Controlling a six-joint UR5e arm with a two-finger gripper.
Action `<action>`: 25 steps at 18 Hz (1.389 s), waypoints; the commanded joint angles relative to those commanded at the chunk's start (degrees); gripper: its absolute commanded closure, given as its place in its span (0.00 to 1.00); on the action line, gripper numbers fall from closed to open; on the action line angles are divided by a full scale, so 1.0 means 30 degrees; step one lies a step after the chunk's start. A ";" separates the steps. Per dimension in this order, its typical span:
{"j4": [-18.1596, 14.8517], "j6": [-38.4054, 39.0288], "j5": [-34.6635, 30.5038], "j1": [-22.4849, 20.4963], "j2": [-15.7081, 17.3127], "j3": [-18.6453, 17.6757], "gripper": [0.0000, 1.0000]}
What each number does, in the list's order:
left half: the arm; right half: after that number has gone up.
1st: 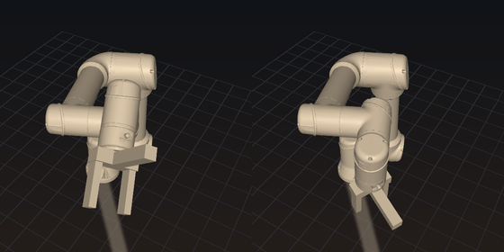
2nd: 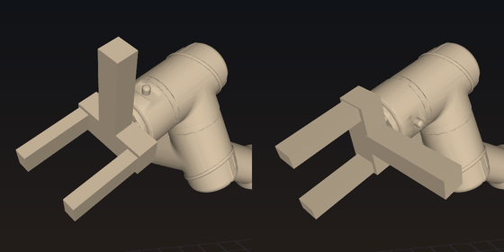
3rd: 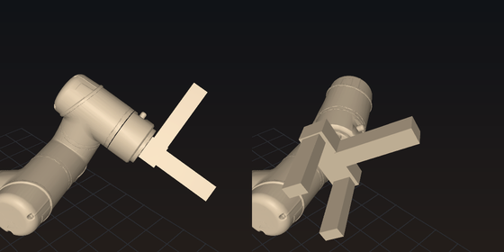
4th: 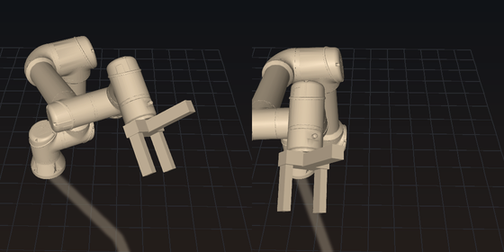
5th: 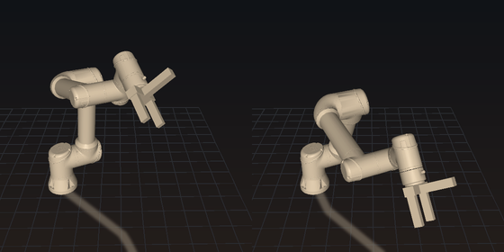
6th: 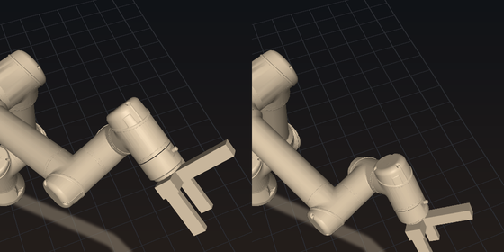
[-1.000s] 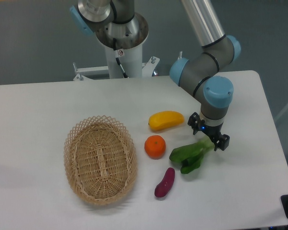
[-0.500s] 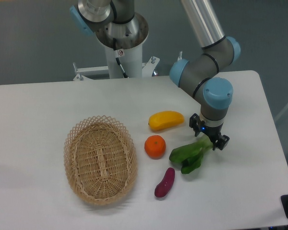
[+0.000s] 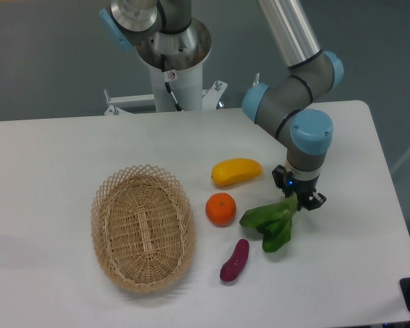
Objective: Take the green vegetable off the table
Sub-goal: 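Lift the bok choy up off the table toward the basket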
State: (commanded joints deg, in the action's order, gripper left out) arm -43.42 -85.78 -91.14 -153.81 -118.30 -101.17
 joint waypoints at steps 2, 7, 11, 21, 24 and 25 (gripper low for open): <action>-0.0058 0.0058 0.0116 -0.0029 0.0233 0.0350 0.67; -0.0322 0.0059 0.2280 -0.0321 0.1521 0.0909 0.68; -0.0323 0.1078 0.5120 -0.0469 0.2225 0.1172 0.68; -0.0352 0.7349 0.6502 0.1815 0.3662 0.1642 0.67; -0.0323 0.8581 0.6592 0.2430 0.4073 0.1642 0.67; -0.0322 0.8642 0.6592 0.2548 0.4102 0.1671 0.67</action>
State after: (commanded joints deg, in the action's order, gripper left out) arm -44.38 -59.86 -71.37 -146.17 -106.00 -96.15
